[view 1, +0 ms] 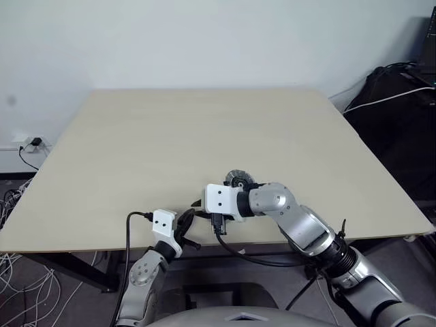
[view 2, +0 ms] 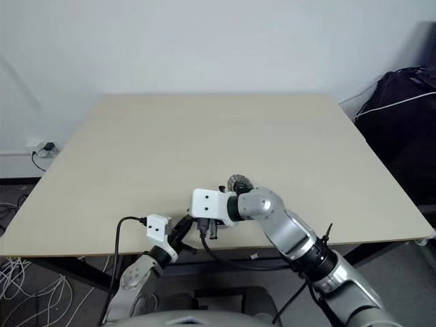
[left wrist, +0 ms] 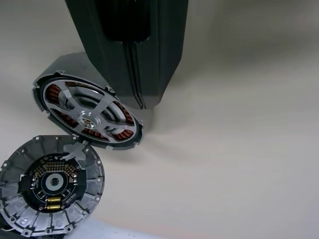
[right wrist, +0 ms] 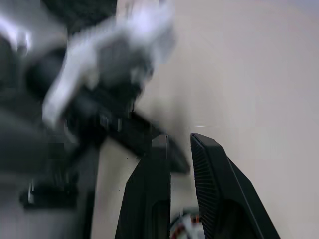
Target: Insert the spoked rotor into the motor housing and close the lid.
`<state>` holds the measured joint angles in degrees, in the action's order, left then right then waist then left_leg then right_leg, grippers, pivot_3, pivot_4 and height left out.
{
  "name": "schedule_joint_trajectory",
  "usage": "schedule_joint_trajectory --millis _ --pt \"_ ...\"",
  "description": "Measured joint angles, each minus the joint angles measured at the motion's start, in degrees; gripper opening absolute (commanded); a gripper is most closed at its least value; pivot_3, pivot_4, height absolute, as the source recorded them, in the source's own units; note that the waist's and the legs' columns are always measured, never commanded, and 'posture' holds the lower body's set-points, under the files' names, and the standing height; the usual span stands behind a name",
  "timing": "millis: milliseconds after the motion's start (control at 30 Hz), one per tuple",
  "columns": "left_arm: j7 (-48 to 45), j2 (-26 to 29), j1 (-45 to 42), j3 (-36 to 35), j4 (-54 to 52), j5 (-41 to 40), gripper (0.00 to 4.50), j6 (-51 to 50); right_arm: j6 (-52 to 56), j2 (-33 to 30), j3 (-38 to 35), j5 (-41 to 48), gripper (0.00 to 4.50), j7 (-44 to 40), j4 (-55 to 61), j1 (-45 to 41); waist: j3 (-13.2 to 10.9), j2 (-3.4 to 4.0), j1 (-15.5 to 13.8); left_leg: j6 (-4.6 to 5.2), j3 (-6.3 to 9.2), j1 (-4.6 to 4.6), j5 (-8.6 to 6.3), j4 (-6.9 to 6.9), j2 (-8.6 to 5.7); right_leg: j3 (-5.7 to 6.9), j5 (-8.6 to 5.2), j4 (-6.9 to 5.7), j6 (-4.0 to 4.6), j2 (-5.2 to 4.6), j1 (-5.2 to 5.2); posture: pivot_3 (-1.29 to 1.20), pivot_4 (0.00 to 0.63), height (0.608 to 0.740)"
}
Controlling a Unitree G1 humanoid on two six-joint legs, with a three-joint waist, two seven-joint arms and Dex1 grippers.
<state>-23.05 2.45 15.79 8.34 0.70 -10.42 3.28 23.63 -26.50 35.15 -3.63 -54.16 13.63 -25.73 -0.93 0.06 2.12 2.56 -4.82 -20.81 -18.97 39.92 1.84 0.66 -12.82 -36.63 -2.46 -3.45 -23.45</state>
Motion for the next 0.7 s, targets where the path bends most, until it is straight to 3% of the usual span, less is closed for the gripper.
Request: schedule_joint_trajectory --millis 333,700 --pt "0.02 -0.02 -0.09 -0.15 0.00 -0.43 0.00 -0.05 -9.39 -4.60 5.58 -8.44 0.79 -6.65 -10.03 -4.63 0.00 0.00 -0.39 0.01 0.01 -0.01 0.00 0.00 0.00 -0.01 0.00 0.02 0.02 -0.01 0.00 0.00 0.000 0.740" --pt "0.06 -0.11 -0.07 -1.02 0.74 -0.99 0.00 0.06 -14.19 -6.72 6.09 -12.77 0.79 -12.98 -13.77 -6.39 0.00 0.00 -0.75 0.01 0.00 -0.01 0.00 0.03 -0.01 0.00 0.00 0.01 0.02 -0.02 0.02 0.00 0.000 0.740"
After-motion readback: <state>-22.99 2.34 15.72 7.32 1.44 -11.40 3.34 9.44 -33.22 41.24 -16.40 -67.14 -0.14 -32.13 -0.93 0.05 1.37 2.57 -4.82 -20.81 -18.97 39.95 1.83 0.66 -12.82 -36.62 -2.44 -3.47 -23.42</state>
